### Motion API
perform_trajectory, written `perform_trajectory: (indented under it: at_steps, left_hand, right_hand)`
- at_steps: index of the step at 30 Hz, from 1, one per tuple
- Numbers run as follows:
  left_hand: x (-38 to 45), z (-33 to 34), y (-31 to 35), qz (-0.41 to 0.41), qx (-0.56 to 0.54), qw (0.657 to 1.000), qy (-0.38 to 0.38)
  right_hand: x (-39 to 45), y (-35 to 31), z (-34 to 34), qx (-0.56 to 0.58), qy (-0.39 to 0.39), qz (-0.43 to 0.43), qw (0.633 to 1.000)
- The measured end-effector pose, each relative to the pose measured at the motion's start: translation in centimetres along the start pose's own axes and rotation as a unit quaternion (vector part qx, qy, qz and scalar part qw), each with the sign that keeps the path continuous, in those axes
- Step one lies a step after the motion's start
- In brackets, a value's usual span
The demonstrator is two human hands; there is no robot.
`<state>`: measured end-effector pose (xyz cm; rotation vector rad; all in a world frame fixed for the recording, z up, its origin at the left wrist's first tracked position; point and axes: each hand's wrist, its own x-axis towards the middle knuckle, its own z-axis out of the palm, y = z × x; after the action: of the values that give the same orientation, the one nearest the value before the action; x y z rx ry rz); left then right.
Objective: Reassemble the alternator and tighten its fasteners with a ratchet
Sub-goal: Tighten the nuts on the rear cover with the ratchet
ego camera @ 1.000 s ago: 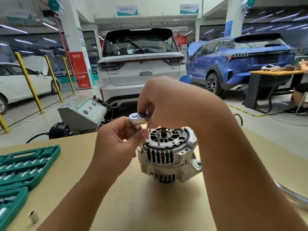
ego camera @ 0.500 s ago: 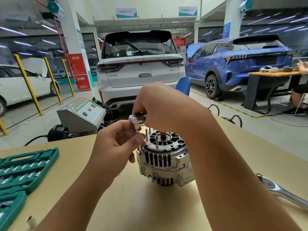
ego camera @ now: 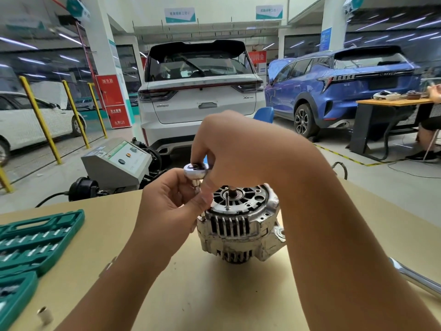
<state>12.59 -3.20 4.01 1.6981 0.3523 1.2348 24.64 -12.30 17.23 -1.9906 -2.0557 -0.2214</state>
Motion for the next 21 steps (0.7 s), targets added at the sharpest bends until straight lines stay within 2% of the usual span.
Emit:
perform_trajectory:
  at_steps: [3, 8, 14, 21]
  left_hand:
    - [-0.1, 0.2, -0.1, 0.004, 0.009, 1.0, 0.013]
    - [-0.3, 0.0, -0.4, 0.008, -0.025, 0.999, -0.019]
    - [-0.3, 0.7, -0.6, 0.007, -0.009, 1.0, 0.005]
    - [0.0, 0.4, -0.3, -0.001, -0.008, 1.0, 0.003]
  right_hand:
    - [-0.2, 0.5, 0.0, 0.01, -0.009, 0.005, 1.0]
    - [-0.2, 0.8, 0.2, 0.02, -0.016, -0.001, 1.0]
    - [-0.4, 0.9, 0.0, 0.028, -0.024, 0.006, 0.999]
    - [-0.1, -0.2, 0.7, -0.023, -0.003, 0.011, 1.0]
